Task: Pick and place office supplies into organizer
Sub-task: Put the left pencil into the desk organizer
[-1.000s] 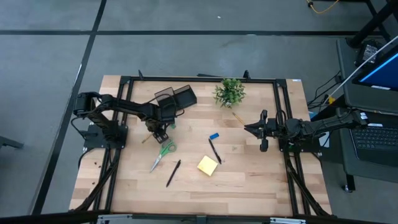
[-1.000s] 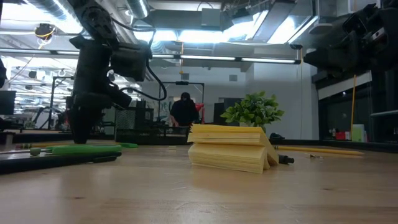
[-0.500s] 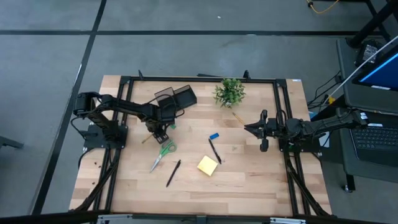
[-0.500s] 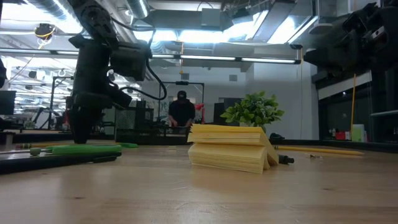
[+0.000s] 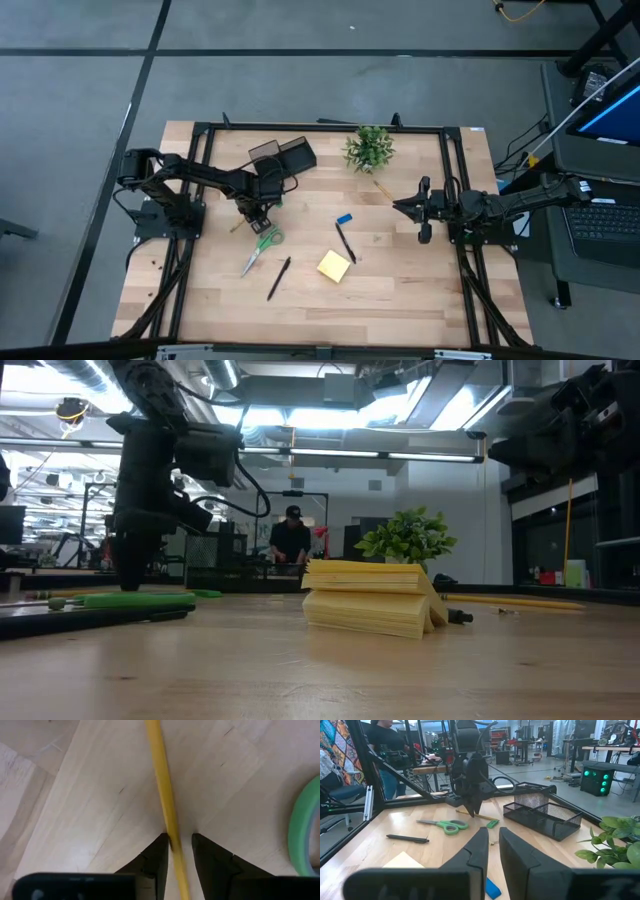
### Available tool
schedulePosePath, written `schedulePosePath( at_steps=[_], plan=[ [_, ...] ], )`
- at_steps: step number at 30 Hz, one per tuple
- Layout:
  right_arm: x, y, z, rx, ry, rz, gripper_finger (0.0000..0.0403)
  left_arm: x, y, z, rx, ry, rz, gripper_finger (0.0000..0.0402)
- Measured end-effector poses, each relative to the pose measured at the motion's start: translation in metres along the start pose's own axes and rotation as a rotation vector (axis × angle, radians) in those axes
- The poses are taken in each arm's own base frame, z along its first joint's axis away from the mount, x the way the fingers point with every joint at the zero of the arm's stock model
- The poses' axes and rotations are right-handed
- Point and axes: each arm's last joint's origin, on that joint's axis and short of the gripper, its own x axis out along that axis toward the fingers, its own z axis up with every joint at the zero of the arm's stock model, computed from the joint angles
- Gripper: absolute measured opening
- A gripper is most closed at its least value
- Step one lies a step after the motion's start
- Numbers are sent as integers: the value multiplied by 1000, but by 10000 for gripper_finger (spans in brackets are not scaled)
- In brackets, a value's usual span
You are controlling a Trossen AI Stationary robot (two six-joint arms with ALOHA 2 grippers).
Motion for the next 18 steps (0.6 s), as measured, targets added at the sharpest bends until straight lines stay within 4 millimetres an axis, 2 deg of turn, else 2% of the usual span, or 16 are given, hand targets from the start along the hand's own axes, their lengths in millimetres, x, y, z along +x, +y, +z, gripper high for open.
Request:
schedulePosePath(
  at_steps=[9, 18],
  plan=[
    [0, 0, 0, 0, 0, 0, 48, -3, 0, -1, -19, -24, 10, 50],
    [0, 0, 0, -1, 0, -1, 48, -20, 6, -6, -79, -113, 14, 18]
  ],
)
